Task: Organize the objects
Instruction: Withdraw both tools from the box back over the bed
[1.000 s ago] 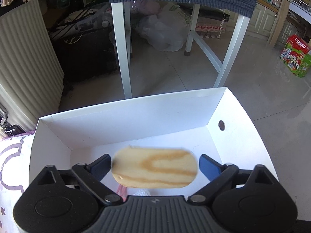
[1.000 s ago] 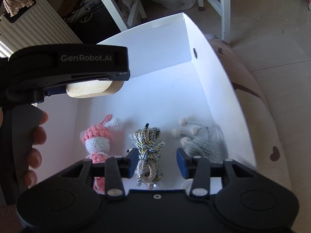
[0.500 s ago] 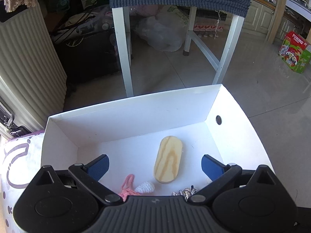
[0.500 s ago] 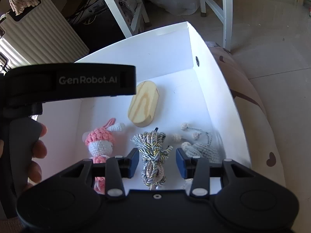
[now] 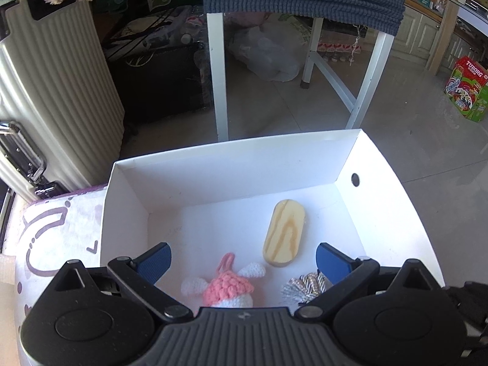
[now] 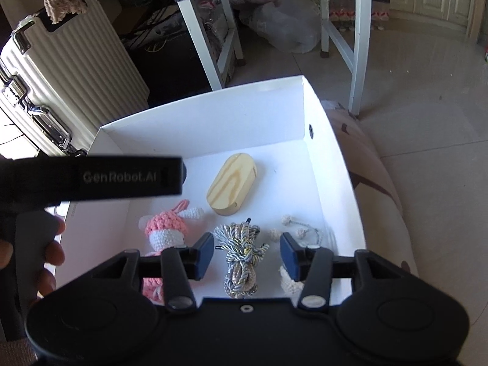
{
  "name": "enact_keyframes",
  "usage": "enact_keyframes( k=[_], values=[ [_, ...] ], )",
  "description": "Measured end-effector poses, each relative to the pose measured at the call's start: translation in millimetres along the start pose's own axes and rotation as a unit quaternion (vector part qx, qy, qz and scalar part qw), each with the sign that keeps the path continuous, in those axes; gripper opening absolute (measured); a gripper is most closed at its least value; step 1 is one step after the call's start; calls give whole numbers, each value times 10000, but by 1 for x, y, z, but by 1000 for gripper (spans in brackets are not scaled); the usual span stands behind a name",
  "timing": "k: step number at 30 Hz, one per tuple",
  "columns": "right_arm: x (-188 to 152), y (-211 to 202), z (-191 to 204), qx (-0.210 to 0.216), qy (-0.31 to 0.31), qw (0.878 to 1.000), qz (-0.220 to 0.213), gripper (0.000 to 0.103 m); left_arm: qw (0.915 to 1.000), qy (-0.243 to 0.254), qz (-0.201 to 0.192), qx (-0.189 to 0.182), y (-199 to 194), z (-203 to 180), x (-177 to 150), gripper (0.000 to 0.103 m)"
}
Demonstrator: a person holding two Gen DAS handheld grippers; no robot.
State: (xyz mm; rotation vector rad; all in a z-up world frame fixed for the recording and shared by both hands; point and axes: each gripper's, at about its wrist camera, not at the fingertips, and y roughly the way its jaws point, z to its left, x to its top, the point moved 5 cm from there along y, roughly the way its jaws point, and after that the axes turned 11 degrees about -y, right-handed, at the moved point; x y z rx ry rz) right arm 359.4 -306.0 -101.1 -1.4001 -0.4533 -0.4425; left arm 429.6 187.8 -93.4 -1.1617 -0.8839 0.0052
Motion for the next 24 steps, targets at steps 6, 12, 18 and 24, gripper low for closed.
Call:
enact_keyframes(
  k=[6,12,18,24],
  values=[
    [1,-9,1,-123,8,9998,-127,67,9998,-114,-95,94,-16,20,-5,100],
    [-3,-27,3,-248,-30,9992,-297,74,9996,-184,-210,37,-43,38,-10,100],
    [-4,-45,-1,-403,75,9980,-473,82,9992,-239,-321,43,-69,55,-22,100],
    [-7,-70,3,-489,-51,9962,-714,87,9987,-221,-453,63,-97,68,-38,100]
  ],
)
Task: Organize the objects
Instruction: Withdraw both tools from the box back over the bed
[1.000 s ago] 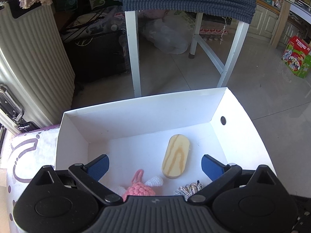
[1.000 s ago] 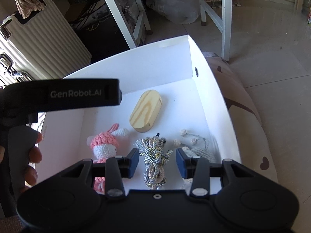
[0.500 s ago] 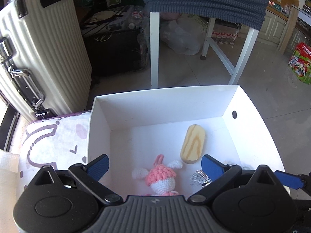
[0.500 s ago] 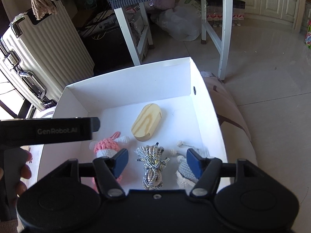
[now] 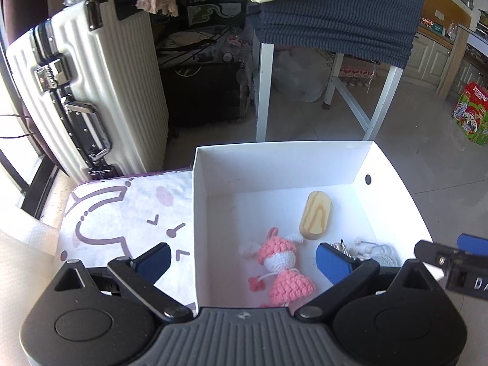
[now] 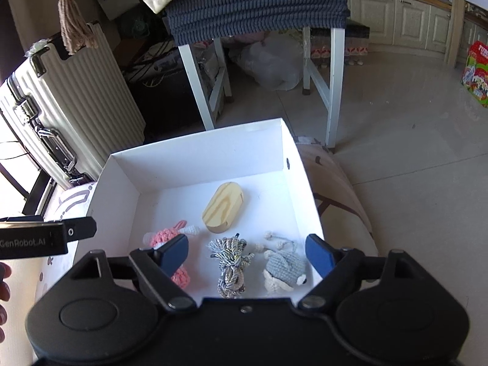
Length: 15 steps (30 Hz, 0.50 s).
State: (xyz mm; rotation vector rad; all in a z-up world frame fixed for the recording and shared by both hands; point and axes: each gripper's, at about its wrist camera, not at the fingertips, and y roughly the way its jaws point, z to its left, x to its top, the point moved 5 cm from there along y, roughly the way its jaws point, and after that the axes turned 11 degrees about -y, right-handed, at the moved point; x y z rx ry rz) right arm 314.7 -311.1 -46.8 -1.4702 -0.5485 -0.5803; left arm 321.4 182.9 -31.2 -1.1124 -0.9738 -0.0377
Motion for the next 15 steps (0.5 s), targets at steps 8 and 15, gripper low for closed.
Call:
enact_keyframes(
  k=[8,15],
  values=[
    [-9,-38,6,-171,-163,9995,-211,97,9998,-20,-204,44,-38,15,-20,103],
    [-22,-66,16,-311,-400,9982,-313,100,9997,-103,-199,72,-58,25,-41,103]
  ],
)
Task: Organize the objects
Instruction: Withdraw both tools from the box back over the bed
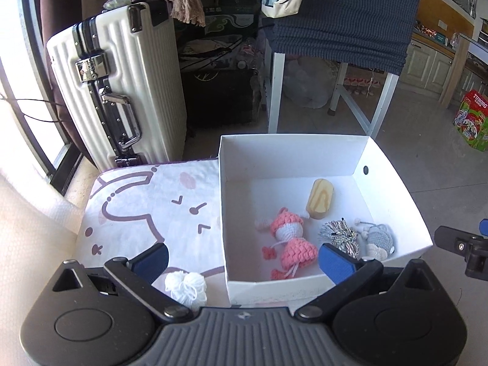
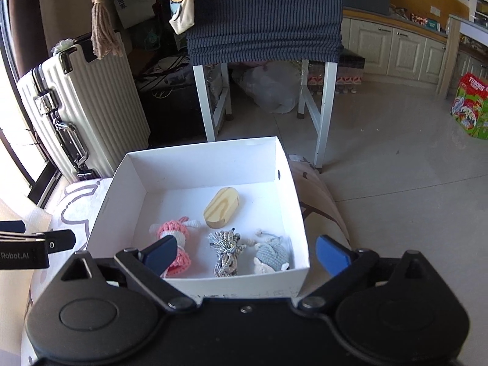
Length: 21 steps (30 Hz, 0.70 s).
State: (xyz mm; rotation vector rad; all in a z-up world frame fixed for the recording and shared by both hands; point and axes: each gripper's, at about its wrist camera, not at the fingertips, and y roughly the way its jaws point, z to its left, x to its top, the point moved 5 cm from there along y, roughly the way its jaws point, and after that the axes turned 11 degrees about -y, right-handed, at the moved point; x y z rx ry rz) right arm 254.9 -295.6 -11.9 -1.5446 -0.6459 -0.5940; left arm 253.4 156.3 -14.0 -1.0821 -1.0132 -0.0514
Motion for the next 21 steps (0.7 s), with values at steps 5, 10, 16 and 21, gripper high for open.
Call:
enact_keyframes(
  k=[5,10,16,21],
  values=[
    [-8,-12,2,-40,-35,10000,-12,102,10000,-83,9,-2,-10,6,-13,103],
    [-17,-20,2,-142,-105,9998,-8,103,9999,-85,-78,-14,-19,7,-24,103],
    [-22,-27,-3,-143,-34,9999,-26,103,9999,-101,-101,-41,-20,7,-31,103],
    [-26,-27,-4,-152,-96,9998,-26,103,9998,-119,-138,-91,-19,10,-33,103]
  ],
)
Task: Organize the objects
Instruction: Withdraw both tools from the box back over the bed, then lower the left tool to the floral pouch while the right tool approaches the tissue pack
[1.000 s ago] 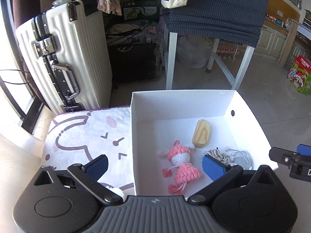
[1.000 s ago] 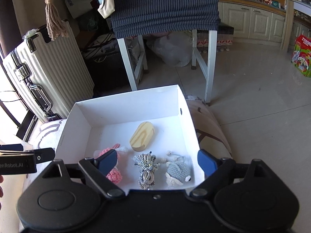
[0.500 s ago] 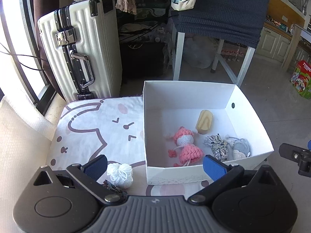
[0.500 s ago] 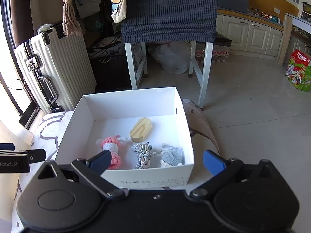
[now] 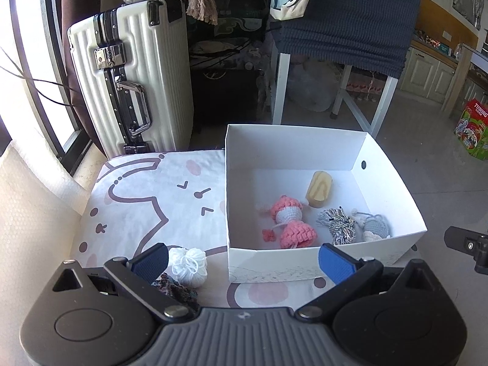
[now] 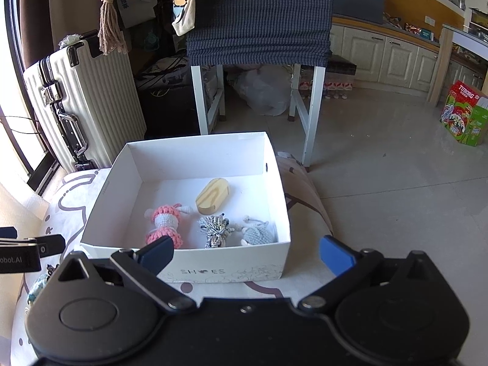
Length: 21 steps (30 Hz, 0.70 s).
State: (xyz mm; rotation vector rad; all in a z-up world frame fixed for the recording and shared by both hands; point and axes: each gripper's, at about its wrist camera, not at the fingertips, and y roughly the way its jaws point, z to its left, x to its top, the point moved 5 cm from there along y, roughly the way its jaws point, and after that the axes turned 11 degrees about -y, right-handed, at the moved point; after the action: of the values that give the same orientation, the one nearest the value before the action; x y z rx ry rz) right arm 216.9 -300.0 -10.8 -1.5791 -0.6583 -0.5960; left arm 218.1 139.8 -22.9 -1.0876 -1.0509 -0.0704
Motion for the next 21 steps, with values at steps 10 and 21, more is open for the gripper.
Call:
enact_keyframes(
  k=[10,21],
  values=[
    [-1,5,-1,-26,-9,10000,14,103,9998,-117,-106,-76,-4,7,5,103],
    [-1,8,4,-16,-6,10000,42,103,9998,48,-190,-82,-6,13,5,103]
  ],
)
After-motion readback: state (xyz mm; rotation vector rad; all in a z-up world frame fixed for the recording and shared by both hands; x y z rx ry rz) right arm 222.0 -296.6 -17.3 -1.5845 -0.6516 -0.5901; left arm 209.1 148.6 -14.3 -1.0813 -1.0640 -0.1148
